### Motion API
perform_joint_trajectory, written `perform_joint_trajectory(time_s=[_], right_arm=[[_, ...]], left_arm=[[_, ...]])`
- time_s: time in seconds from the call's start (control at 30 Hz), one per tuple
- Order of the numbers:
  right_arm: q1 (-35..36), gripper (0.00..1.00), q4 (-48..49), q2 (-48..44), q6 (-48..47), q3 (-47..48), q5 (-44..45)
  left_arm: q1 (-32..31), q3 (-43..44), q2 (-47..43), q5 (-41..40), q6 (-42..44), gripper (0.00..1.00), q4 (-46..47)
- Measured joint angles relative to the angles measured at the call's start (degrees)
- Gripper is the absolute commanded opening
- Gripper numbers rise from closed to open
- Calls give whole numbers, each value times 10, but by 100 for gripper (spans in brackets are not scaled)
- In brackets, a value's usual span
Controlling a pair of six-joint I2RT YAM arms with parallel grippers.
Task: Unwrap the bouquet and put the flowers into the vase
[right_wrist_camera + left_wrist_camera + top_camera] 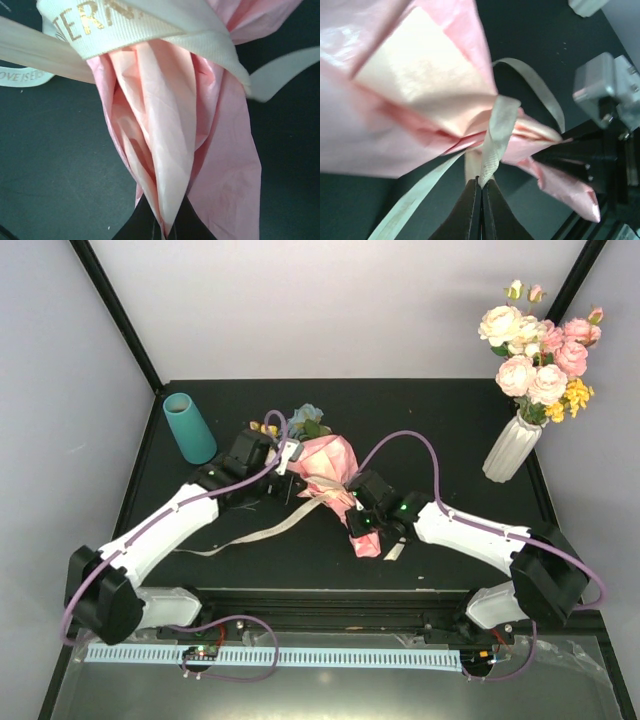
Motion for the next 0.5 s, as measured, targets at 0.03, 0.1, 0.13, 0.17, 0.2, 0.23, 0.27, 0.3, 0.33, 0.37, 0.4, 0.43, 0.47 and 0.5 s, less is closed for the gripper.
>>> perform_joint_trajectory(time_s=[0.03, 0.1, 0.13, 0.17, 0.2, 0.23, 0.27, 0.3, 0.33, 0.37, 0.4, 0.43, 0.47, 0.5], right_arm=[[-4, 2, -2, 0, 2, 0, 1], [-11, 2, -3, 0, 8, 0, 1], [-16, 2, -4, 0, 11, 0, 1], [-20, 2, -4, 1, 14, 0, 1], [-22, 2, -4, 2, 15, 0, 1], [-23, 2, -4, 3, 17, 0, 1], [-24, 2, -4, 4, 18, 0, 1], [-24, 2, -4, 5, 21, 0, 1], [-24, 2, -4, 7, 22, 1, 1], [-25, 2, -4, 8, 25, 1, 1], [-25, 2, -4, 9, 26, 2, 1], [-26, 2, -4, 10, 28, 2, 1], [-26, 2, -4, 10, 29, 3, 1], [-27, 2, -5, 12, 30, 4, 0]], left_arm=[[7, -6, -10, -2, 0, 1, -3], [24, -21, -30, -7, 0, 2, -10], [32, -27, -37, -9, 0, 2, -15], [40, -32, -43, -10, 1, 2, -20], [46, -35, -48, -11, 2, 2, -24], [55, -40, -55, -12, 4, 2, -30], [64, -43, -61, -15, 6, 1, -35], [74, -46, -69, -19, 8, 2, -40], [83, -49, -76, -23, 9, 2, -44], [94, -52, -83, -26, 11, 1, -49], [104, -55, -91, -32, 14, 2, -55], [112, -56, -96, -37, 16, 2, -62], [122, -56, -101, -45, 21, 2, -71], [130, -56, -106, -51, 24, 2, -77]])
